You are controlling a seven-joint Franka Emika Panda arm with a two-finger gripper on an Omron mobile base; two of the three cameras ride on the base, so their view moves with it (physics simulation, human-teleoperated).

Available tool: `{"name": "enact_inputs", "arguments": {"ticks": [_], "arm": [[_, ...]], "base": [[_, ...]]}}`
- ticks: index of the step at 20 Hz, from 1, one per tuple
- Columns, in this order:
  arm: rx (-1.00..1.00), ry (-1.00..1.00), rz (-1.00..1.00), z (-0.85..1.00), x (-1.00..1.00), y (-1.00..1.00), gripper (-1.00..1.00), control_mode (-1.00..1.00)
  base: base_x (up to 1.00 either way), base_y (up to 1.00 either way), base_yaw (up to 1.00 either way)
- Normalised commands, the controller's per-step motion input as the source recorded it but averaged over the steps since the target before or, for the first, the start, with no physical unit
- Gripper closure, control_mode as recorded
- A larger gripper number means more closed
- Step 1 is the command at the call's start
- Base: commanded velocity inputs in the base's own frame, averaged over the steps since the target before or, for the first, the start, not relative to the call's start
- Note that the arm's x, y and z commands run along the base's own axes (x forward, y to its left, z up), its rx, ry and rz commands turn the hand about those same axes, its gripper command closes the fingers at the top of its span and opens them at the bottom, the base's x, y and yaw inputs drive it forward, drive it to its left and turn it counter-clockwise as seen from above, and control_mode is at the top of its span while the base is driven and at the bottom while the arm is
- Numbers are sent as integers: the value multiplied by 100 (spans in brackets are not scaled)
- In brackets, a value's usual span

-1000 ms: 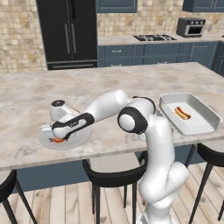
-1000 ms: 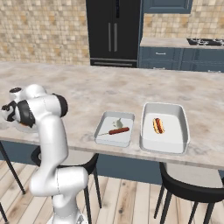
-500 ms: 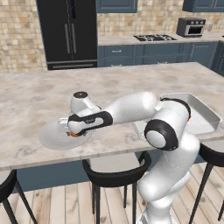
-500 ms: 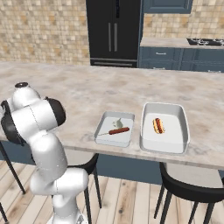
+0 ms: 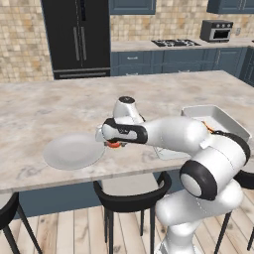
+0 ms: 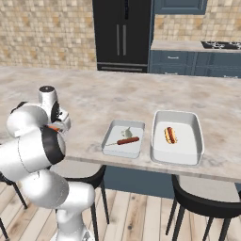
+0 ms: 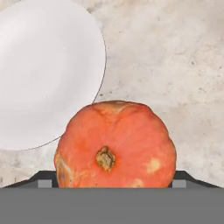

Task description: Place one cooked food and one vegetable from the large plate to each tupperware container.

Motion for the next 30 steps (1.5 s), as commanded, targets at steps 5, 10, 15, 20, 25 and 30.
{"name": "enact_inputs", "arguments": {"ticks": [5, 10, 15, 20, 25, 30], "arm": [[-7, 0, -13, 17, 2, -100, 100, -100], [-11, 0, -22, 12, 7, -100, 100, -100], [-7, 0, -17, 8, 14, -100, 100, -100], [0, 0, -7, 13, 13, -100, 100, -100], [0, 1, -2, 1, 18, -100, 100, -100], [0, 0, 0, 0, 16, -100, 100, -100]], "base": [[0, 0, 0], [0, 0, 0], [0, 0, 0], [0, 0, 0], [0, 0, 0], [0, 0, 0]]}}
